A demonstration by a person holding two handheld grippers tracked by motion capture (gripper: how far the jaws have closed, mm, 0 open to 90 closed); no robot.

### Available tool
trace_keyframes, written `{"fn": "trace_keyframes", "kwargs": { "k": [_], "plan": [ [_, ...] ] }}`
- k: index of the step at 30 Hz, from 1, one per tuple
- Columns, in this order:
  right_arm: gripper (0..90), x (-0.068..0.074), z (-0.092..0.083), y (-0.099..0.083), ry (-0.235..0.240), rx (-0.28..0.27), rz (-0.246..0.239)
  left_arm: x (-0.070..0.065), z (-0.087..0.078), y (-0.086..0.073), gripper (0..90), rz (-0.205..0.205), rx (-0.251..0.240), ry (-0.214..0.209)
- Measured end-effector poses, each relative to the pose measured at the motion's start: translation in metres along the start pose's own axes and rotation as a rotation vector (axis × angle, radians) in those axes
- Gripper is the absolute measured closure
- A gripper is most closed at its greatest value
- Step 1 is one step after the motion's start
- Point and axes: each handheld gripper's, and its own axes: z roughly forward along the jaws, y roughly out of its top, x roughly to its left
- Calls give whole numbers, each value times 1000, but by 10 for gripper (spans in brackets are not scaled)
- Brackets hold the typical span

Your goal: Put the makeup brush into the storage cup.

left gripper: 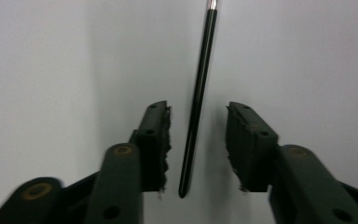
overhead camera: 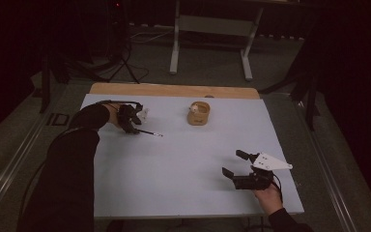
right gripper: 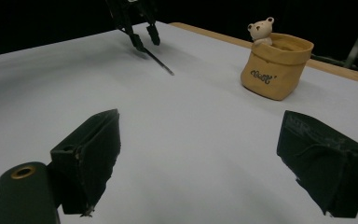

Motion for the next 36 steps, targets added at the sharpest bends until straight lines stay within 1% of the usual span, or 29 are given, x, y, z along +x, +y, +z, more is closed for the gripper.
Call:
{"fn": "trace_keyframes", "kwargs": {
  "k": [1,2,3,5,6,7,8,9,11,12,14,16,17,18,19,20,22,27,30,32,34,36],
  "plan": [
    [132,0,0,0,0,-1,1,1,1,-1,639,0,3,-5],
    [132,0,0,0,-1,-2,1,1,2,-1,653,17,29,8],
    [132,0,-1,0,-1,-3,3,2,4,-2,663,22,47,6],
    [132,0,0,0,0,-2,3,2,7,-2,685,31,56,-3],
    [132,0,0,0,0,-1,4,3,7,-1,688,25,52,-15],
    [132,0,0,0,1,-1,4,4,8,-1,698,26,43,-14],
    [132,0,0,0,0,0,3,5,8,0,699,21,48,-17],
    [132,0,0,0,0,1,2,5,9,0,703,18,50,-28],
    [132,0,0,-1,-1,0,4,5,12,1,722,29,65,-34],
    [132,-1,0,-1,-1,0,3,5,14,2,732,33,69,-47],
    [132,-1,0,-1,-2,2,5,6,14,2,738,26,69,-55],
    [132,-1,0,-1,-2,3,5,6,15,2,761,24,68,-58],
    [132,-1,0,-1,-1,7,6,5,15,3,794,28,70,-71],
    [132,-1,0,-1,-1,7,6,6,15,3,794,30,73,-72],
    [132,-1,1,-2,0,8,4,6,16,3,835,23,73,-82],
    [132,-1,1,-2,0,8,4,6,16,4,835,27,76,-91],
    [132,-1,1,-2,1,9,3,6,16,5,843,28,83,-94],
    [132,0,0,-1,-3,7,4,7,16,3,854,-6,74,-96],
    [132,0,0,-1,-4,5,5,6,14,3,854,-17,70,-95],
    [132,-1,0,-1,-2,4,6,5,11,2,855,-14,80,-96],
    [132,-1,0,-1,-2,6,5,5,7,0,855,-26,89,-91],
    [132,0,0,-1,-1,4,6,4,1,-1,855,-37,77,-85]
  ]
}}
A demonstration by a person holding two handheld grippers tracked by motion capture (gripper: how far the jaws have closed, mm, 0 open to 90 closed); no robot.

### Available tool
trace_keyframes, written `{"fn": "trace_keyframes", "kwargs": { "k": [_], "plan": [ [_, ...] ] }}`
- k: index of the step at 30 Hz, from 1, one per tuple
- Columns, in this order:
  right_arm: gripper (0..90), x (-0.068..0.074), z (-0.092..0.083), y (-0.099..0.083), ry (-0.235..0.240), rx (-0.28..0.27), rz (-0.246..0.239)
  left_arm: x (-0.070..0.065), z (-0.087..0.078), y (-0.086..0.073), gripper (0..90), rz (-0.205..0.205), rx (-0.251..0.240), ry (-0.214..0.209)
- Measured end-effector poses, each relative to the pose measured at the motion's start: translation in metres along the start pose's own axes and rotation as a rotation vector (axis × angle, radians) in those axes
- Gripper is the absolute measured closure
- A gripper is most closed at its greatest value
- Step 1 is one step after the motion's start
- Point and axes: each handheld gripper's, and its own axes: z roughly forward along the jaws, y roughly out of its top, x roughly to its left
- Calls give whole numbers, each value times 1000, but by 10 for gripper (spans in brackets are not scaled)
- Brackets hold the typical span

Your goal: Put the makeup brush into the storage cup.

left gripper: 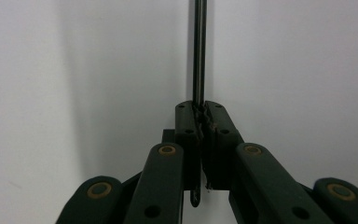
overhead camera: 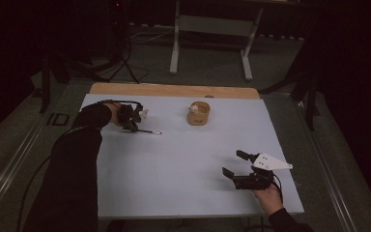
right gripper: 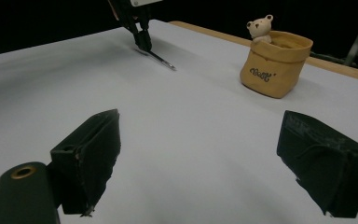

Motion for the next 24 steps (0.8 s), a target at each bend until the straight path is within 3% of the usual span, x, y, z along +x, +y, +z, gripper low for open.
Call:
{"fn": "trace_keyframes", "kwargs": {
  "k": [3,4,8,16,24],
  "plan": [
    [132,0,-1,1,-2,-11,-4,-3,-8,-2,856,-20,-22,17],
    [132,0,-1,1,-2,-11,-5,-7,-12,-3,856,-29,-31,1],
    [132,2,-1,2,1,-12,-9,-11,-18,-5,856,-59,-45,3],
    [132,1,-3,3,4,-19,-6,-20,-31,-10,857,-121,-147,0],
    [132,2,-2,3,6,-19,0,-29,-43,-6,857,-189,-266,38]
  ]
}}
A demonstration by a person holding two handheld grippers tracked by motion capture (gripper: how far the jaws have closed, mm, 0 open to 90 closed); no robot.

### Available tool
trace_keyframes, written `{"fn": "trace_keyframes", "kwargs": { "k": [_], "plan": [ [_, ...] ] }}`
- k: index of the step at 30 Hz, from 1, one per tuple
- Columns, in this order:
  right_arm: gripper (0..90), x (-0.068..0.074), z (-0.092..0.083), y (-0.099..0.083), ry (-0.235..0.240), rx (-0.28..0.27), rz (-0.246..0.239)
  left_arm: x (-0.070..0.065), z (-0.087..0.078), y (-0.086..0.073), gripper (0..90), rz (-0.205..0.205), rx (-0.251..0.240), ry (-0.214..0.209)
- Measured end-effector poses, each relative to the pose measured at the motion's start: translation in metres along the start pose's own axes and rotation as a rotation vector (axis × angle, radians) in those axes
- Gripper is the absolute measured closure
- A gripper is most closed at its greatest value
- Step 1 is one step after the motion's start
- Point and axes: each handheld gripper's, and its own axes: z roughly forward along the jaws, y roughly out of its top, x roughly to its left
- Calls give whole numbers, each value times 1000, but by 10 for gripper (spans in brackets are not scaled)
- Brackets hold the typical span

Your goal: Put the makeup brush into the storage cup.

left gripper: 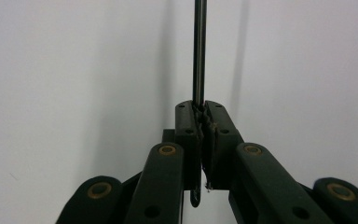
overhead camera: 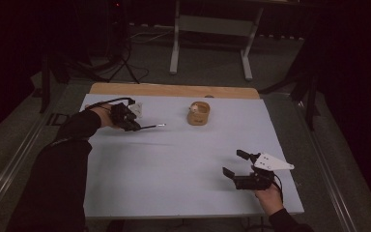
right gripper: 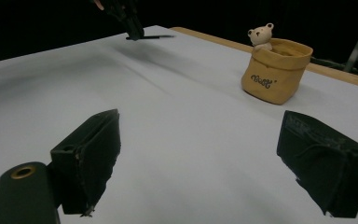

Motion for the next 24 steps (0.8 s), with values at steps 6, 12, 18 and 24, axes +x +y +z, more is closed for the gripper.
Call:
{"fn": "trace_keyframes", "kwargs": {
  "k": [6,12,18,24],
  "plan": [
    [132,0,0,0,0,2,-1,-9,-4,5,857,-76,-96,-1],
    [133,0,1,0,-1,3,-2,-18,-4,9,857,-121,-155,0],
    [132,0,1,0,0,1,1,-23,-11,15,857,-195,-235,7],
    [133,0,1,1,-3,1,-5,-35,-17,27,857,-234,-284,21]
  ]
}}
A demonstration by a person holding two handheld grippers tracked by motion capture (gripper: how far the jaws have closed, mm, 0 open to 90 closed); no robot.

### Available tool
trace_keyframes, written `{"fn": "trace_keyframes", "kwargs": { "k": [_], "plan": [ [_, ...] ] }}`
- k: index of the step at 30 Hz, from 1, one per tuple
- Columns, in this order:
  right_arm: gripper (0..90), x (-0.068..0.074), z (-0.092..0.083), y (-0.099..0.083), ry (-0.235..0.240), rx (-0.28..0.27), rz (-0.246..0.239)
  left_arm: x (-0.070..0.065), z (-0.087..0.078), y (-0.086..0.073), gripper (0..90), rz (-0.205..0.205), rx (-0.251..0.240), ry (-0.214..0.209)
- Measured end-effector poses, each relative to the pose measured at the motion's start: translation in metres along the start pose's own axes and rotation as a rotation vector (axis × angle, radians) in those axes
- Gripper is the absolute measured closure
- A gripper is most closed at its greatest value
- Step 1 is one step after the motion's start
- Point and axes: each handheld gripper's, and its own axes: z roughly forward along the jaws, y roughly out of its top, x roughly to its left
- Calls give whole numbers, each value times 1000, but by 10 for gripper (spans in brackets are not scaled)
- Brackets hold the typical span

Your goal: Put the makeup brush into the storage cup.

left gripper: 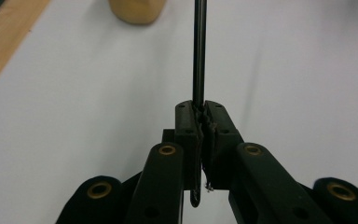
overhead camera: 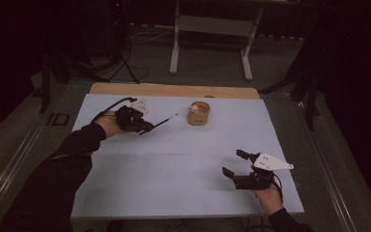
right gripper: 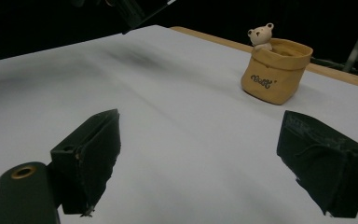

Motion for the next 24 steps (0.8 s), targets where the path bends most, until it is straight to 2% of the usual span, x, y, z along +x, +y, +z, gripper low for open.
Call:
{"fn": "trace_keyframes", "kwargs": {
  "k": [4,6,7,8,9,11,13,14,16,17,18,20,22,24],
  "plan": [
    [132,0,0,0,0,4,1,-10,-2,5,857,-91,-53,-8],
    [132,0,0,-1,0,5,3,-16,-2,6,857,-92,-69,-24],
    [132,-1,1,-1,0,8,2,-19,-2,7,857,-105,-78,-27],
    [132,-1,1,-1,0,9,1,-22,-3,7,857,-107,-100,-41],
    [132,-1,1,0,-1,9,0,-25,-3,8,857,-113,-110,-38],
    [131,0,0,0,-3,8,-3,-30,-3,9,857,-151,-144,-38],
    [131,-1,0,1,-5,5,-3,-35,-2,9,857,-174,-148,-27],
    [131,-1,0,1,-7,6,-5,-37,-2,9,857,-185,-171,-34],
    [131,-1,0,1,-10,7,-13,-42,-1,8,857,-196,-171,-28],
    [131,-1,0,0,-11,7,-13,-44,-1,7,857,-218,-196,-38],
    [131,-1,0,0,-13,6,-14,-46,0,7,857,-231,-204,-30],
    [131,-1,0,0,-15,8,-12,-51,1,6,858,-225,-216,-25],
    [131,-1,1,0,-14,11,-11,-54,2,4,857,-252,-244,-43],
    [131,-1,1,0,-13,11,-10,-58,3,3,858,-258,-249,-31]
  ]
}}
